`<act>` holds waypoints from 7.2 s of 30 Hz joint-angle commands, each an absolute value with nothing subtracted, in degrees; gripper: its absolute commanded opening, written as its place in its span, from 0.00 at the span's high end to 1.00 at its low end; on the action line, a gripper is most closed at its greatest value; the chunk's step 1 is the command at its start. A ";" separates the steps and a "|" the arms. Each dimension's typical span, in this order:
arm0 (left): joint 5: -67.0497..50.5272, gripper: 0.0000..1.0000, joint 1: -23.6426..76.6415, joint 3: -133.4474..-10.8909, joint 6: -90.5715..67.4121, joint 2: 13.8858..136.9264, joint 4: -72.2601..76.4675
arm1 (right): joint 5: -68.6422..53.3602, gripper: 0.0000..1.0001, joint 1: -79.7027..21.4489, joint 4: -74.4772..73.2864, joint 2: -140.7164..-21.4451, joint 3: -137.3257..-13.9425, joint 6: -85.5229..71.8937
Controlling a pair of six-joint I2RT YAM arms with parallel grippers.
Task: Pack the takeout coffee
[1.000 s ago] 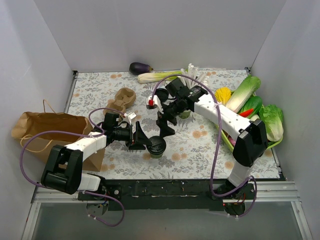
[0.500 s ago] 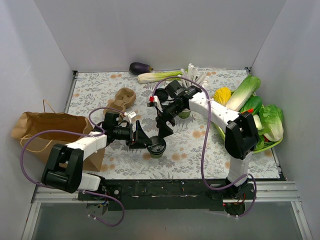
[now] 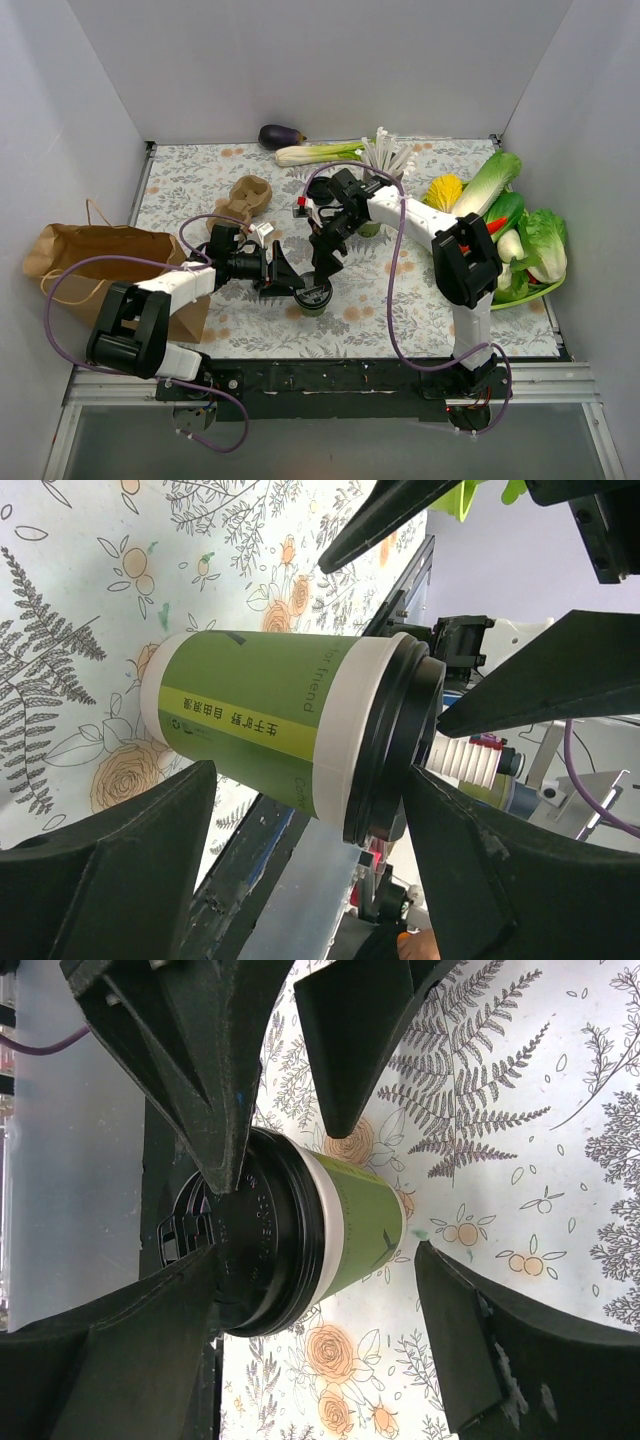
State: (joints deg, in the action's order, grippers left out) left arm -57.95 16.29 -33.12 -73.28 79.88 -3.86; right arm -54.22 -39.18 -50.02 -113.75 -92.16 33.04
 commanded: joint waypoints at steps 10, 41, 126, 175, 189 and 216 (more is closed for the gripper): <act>-61.52 0.29 16.26 -35.33 -75.23 82.97 2.90 | -61.08 0.27 -37.00 -50.01 -116.19 -93.69 30.76; -61.52 0.33 16.00 -34.37 -79.54 89.82 8.87 | -69.52 0.31 -33.66 -36.14 -115.14 -82.71 16.53; -70.14 0.16 14.33 -31.47 -67.86 102.73 7.12 | -72.78 0.44 -32.52 -14.41 -113.73 -63.11 -1.76; -56.78 0.02 14.68 -66.88 -41.23 76.38 -37.00 | -34.36 0.02 -50.88 -46.58 -98.70 -85.60 46.40; -52.56 0.02 8.79 -69.61 -43.94 74.62 -36.65 | -26.99 0.02 -55.37 -45.79 -96.33 -81.91 47.73; -51.15 0.02 5.62 -69.61 -44.21 75.23 -36.12 | -28.56 0.03 -55.99 -48.78 -94.75 -86.31 46.76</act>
State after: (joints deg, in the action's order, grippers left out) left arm -50.92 6.04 -68.12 -43.97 76.38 -37.26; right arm -27.55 -56.23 -47.40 -97.43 -83.37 46.74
